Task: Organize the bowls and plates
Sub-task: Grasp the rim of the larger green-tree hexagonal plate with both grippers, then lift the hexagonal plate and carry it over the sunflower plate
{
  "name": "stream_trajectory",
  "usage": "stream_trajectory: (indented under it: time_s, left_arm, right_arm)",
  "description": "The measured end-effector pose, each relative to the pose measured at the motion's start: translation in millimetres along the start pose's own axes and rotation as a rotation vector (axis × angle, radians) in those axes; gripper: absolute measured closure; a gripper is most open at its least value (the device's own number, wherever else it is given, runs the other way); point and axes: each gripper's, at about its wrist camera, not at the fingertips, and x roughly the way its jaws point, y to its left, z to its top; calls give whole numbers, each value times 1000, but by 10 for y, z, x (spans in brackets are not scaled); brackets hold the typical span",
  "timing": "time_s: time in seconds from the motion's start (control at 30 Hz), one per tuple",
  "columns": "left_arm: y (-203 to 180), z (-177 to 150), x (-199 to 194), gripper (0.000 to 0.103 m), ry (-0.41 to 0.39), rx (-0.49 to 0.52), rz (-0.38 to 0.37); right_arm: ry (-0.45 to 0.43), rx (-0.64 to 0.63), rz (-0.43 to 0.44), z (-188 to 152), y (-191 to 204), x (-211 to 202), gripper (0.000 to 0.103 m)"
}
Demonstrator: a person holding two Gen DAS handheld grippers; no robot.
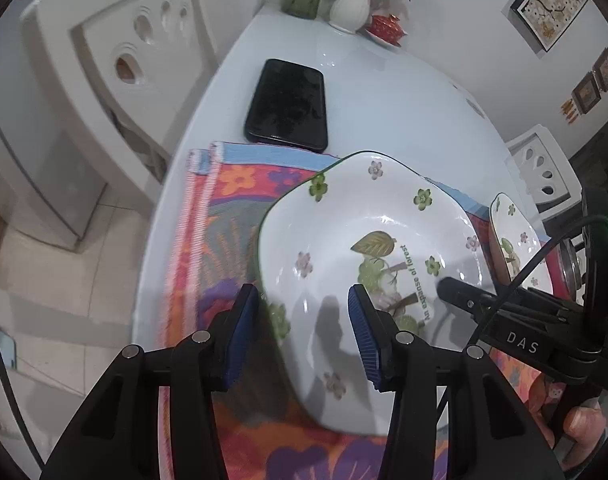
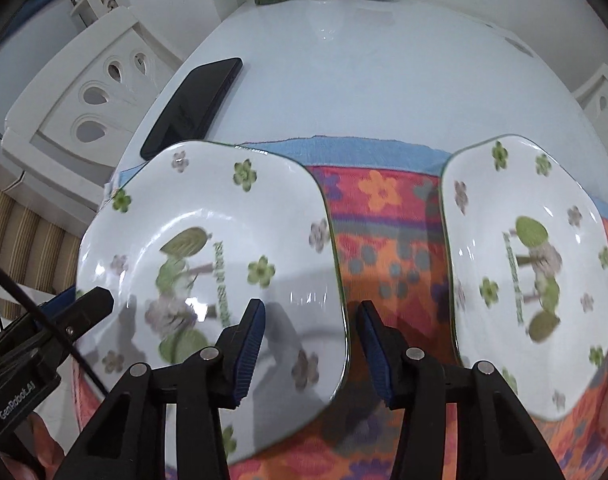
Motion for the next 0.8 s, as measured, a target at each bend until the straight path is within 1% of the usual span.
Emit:
stream_trajectory:
  time_s: [0.07,0.1,0.13,0.17,0.27,0.43,0.5,0.57,0.7,0.77,0.8]
  left_arm:
    - [-10,27,68,59,9,1,-12]
    - [-26,37,95,59,13,3,-12]
    - [-39,44,111,59,13,7,-2]
    - [-48,45,120,59,13,12,3]
    - [-38,33,99,60,20,18,-10]
    - [34,-21,57,60,44,18,-52]
    - [31,-41,52,60,43,36,-69]
    - [0,-27,78,60,48,53,-55]
    - [-16,-12,138,60,46,54,-56]
    - [-54,-32,124,60,44,76,-39]
    - [-88,-53,103,60,41,102,-24]
  right_arm:
    - [-6,-20,0,42,18,13,59]
    - [-6,-25,7,60,33,20,63]
    - [-5,-35,7,61,55,22,64]
    - [-9,-44,0,54,66,15,64]
    - [2,-46,12,20,53,-11,65]
    - [32,2,83,-157,16,-114,66]
    - [34,8,95,-234,9,-103,66]
    - [27,-11,87,-252,26,-63,66]
    - [-6,-18,88,-163,33,-19,66]
    - [-15,-36,81,-152,53,-20,66]
    - [-20,-52,80,-164,64,-33,66]
